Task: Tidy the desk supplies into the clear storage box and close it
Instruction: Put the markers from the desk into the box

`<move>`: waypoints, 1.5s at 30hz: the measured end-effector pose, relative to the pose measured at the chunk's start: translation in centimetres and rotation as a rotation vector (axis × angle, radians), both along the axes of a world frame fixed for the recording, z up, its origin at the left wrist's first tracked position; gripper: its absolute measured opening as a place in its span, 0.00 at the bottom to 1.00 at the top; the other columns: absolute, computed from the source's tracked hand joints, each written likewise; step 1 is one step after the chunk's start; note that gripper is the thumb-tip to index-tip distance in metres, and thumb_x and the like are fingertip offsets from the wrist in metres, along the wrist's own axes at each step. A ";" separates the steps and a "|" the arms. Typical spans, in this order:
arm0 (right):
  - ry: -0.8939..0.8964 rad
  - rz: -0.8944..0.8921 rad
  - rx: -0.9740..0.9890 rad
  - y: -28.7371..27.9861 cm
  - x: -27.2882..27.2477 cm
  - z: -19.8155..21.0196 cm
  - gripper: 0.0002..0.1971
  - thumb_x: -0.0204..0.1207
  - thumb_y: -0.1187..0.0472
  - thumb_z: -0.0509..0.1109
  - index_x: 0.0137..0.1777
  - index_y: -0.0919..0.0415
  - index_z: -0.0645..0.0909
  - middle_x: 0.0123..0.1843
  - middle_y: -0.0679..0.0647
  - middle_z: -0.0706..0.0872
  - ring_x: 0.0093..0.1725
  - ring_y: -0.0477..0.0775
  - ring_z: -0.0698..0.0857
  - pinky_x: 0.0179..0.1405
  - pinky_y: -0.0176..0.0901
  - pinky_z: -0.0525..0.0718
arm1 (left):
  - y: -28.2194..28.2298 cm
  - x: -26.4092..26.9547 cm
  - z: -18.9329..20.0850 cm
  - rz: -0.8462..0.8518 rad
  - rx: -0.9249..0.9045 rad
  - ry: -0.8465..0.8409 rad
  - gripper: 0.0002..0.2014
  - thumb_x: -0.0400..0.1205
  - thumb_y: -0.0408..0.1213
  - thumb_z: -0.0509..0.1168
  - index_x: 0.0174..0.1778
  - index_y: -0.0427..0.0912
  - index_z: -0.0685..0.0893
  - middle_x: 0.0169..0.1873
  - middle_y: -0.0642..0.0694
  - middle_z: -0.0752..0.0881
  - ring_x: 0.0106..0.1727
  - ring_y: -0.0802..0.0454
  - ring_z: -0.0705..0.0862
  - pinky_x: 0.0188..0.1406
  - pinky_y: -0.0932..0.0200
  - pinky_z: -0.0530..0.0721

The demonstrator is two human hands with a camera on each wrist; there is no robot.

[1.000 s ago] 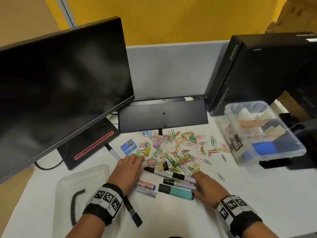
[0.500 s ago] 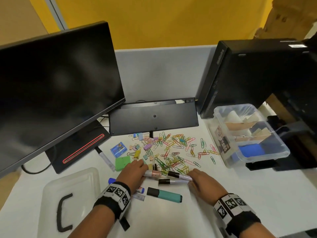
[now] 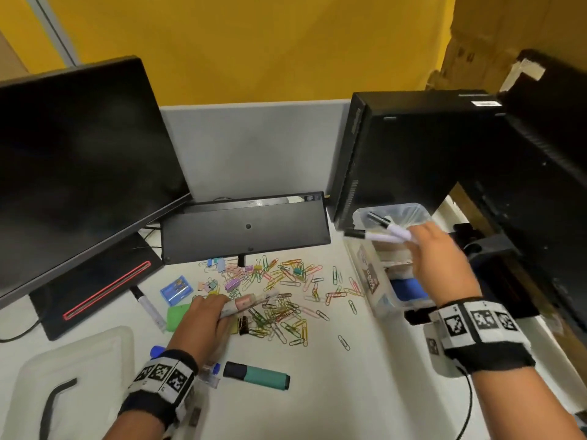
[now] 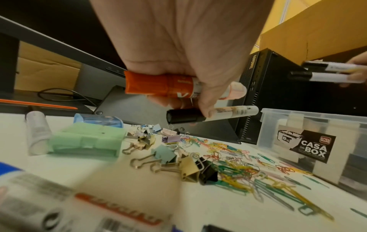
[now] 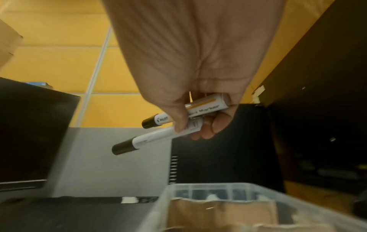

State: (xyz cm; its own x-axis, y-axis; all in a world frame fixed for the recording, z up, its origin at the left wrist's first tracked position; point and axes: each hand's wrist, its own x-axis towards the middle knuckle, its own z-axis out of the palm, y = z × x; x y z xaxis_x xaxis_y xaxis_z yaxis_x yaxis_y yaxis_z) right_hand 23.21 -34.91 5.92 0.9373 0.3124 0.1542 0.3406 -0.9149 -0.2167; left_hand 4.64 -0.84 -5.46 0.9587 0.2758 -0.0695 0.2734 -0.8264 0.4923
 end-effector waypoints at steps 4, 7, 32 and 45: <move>0.087 -0.149 -0.161 -4.2 3.3 0.1 0.13 0.71 0.71 0.69 0.54 0.62 0.80 0.51 0.58 0.79 0.49 0.63 0.82 0.40 0.50 0.80 | -1.2 0.6 0.1 0.042 0.020 -0.010 0.02 0.83 0.41 0.61 0.50 0.52 0.77 0.43 0.54 0.78 0.47 0.54 0.72 0.43 0.58 0.71; 0.274 -0.175 -0.345 -5.1 5.8 -0.6 0.13 0.72 0.66 0.69 0.57 0.57 0.80 0.53 0.56 0.82 0.53 0.60 0.83 0.50 0.52 0.84 | -2.1 0.9 0.3 0.045 0.024 -0.015 0.02 0.83 0.40 0.61 0.48 0.54 0.75 0.42 0.53 0.78 0.46 0.54 0.71 0.41 0.59 0.69; 0.397 0.047 -0.149 -4.7 7.6 -2.9 0.20 0.77 0.64 0.65 0.61 0.38 0.80 0.65 0.47 0.78 0.66 0.55 0.74 0.70 0.58 0.72 | -5.5 0.1 1.0 0.020 -0.043 0.069 0.02 0.84 0.46 0.57 0.49 0.54 0.73 0.39 0.54 0.79 0.36 0.59 0.78 0.36 0.61 0.79; 0.053 -0.334 0.102 -7.1 2.1 -9.1 0.28 0.82 0.54 0.58 0.80 0.61 0.61 0.80 0.58 0.68 0.77 0.60 0.68 0.78 0.57 0.65 | -17.4 12.4 8.7 -0.242 0.136 -0.122 0.09 0.85 0.47 0.56 0.58 0.51 0.76 0.51 0.53 0.80 0.49 0.56 0.77 0.49 0.62 0.80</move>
